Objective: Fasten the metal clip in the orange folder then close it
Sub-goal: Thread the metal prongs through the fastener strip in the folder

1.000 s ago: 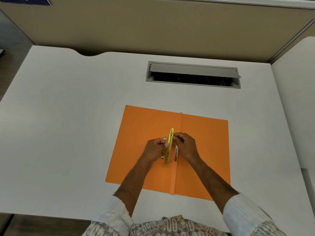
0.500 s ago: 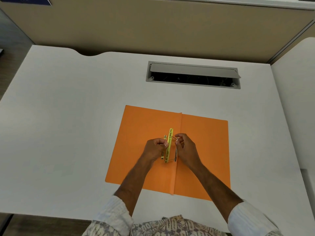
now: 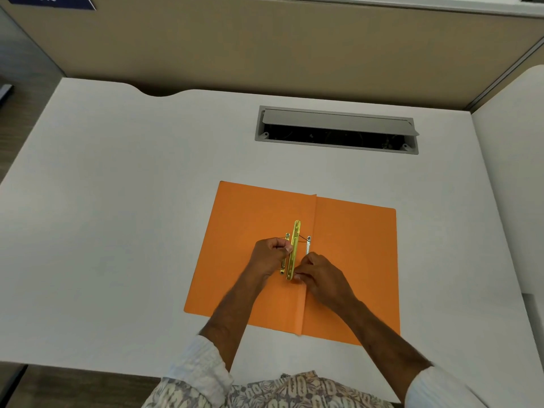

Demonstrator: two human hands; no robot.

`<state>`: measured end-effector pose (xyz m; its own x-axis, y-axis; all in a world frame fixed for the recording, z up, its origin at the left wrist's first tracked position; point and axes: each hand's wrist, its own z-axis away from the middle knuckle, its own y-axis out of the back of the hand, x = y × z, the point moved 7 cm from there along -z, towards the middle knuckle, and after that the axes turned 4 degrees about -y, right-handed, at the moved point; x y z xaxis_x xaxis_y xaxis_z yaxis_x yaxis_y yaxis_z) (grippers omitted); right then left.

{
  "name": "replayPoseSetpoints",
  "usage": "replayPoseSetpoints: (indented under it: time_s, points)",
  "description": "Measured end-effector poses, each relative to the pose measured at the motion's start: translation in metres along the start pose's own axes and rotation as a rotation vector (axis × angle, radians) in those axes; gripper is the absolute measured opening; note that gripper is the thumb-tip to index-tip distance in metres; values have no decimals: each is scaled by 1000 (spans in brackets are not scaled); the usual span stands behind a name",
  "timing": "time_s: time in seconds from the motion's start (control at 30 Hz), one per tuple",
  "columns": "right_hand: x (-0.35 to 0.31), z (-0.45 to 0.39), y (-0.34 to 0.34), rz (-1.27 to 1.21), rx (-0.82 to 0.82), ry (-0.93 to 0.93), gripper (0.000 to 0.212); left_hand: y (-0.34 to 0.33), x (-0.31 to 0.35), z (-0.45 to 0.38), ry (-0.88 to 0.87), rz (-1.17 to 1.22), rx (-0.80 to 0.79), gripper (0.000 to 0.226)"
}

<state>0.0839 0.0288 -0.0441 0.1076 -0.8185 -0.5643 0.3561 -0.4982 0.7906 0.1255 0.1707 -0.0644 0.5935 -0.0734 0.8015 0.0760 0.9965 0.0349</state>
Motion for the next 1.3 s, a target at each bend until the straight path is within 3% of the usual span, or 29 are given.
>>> replayPoseSetpoints:
  time_s: [0.57, 1.3]
  points:
    - [1, -2, 5, -100, 37, -23, 17, 0, 2, -3, 4, 1, 14, 5]
    - [0, -4, 3, -73, 41, -9, 15, 2, 0, -3, 25, 17, 19, 11]
